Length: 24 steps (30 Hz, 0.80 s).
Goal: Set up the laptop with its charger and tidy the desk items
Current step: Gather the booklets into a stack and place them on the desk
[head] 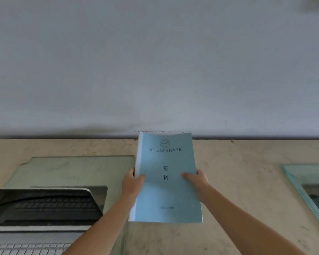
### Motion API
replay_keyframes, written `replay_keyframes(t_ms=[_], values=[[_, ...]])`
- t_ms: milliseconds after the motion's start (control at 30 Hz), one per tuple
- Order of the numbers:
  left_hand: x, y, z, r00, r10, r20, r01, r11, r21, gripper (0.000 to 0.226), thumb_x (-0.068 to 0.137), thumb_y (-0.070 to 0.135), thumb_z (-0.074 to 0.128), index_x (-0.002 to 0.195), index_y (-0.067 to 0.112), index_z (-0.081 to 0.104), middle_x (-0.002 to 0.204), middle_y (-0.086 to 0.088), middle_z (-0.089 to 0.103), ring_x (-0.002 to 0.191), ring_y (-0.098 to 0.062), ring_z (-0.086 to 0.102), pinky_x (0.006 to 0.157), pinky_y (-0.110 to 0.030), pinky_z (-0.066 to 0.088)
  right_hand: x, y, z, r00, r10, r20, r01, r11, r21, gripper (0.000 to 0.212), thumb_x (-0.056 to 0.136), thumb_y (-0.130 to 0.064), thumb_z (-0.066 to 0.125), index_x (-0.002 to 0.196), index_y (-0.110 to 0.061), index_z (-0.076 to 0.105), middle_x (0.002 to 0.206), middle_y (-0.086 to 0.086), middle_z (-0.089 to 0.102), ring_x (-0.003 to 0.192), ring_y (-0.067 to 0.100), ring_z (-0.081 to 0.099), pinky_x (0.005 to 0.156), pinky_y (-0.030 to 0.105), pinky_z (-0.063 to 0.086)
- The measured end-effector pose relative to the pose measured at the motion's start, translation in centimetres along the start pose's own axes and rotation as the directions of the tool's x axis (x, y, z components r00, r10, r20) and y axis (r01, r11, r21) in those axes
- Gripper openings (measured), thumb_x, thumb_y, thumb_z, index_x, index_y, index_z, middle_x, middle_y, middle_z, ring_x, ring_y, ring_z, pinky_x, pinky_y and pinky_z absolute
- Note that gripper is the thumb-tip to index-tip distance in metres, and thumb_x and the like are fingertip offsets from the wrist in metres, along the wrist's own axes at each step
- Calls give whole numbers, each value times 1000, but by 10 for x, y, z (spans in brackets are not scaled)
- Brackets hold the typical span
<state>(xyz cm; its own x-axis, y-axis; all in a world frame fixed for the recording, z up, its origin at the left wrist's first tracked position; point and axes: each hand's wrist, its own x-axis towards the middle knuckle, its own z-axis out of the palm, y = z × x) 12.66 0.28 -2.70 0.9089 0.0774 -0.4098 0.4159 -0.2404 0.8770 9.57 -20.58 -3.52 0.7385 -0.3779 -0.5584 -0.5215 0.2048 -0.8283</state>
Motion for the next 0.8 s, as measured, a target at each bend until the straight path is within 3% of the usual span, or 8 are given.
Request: replay_keyframes(t_ms=[133,267,333,467,567,700,800], values=[[27,0,5,1000,15,19,-16,999,44,34,81,-2,56,113,5,61,103,-15,69,91,-32,67,83,-43,56,34,-12,6,1000,-6,31,7,1000,-31,14,85,5,55,97,0,62,83,16,68,68,30,64,69,40,56],[44,-1,8,1000,-17,-4,17,1000,-8,32,85,4,60,117,4,61,105,-14,68,89,-30,65,79,-37,54,56,-20,16,1000,3,22,0,995,-105,15,83,3,53,93,-3,63,80,14,69,67,30,66,66,38,57],[49,1,8,1000,-19,-15,19,999,-27,31,86,8,59,117,5,61,108,-14,68,92,-30,65,83,-40,55,64,-24,19,999,20,27,-17,994,-104,11,84,-1,54,88,-5,63,79,13,70,66,30,66,62,36,56],[56,11,11,1000,-2,-15,2,998,-61,30,88,17,57,116,8,62,108,-12,69,95,-30,66,88,-44,54,73,-30,22,997,50,51,-47,997,-55,10,90,-11,53,90,-5,61,89,19,68,78,35,66,83,52,55],[58,14,14,999,8,-37,-10,997,-76,31,88,23,54,115,11,62,108,-9,69,97,-28,65,87,-41,53,74,-33,21,999,23,43,-21,999,-50,11,90,-6,50,90,-3,60,90,20,66,77,34,64,83,52,53],[59,13,18,998,18,-58,-22,998,-60,36,87,32,52,116,11,60,111,-10,66,105,-30,61,91,-42,48,78,-32,19,999,-41,7,42,995,-85,33,81,13,38,90,-4,65,88,18,67,76,32,62,78,50,55],[61,14,20,998,35,-61,-37,999,-34,46,88,34,49,123,3,54,122,-19,60,118,-36,53,100,-48,42,78,-29,20,997,-68,-37,61,987,-147,44,75,16,32,82,-9,68,81,11,69,68,28,64,65,38,57]])
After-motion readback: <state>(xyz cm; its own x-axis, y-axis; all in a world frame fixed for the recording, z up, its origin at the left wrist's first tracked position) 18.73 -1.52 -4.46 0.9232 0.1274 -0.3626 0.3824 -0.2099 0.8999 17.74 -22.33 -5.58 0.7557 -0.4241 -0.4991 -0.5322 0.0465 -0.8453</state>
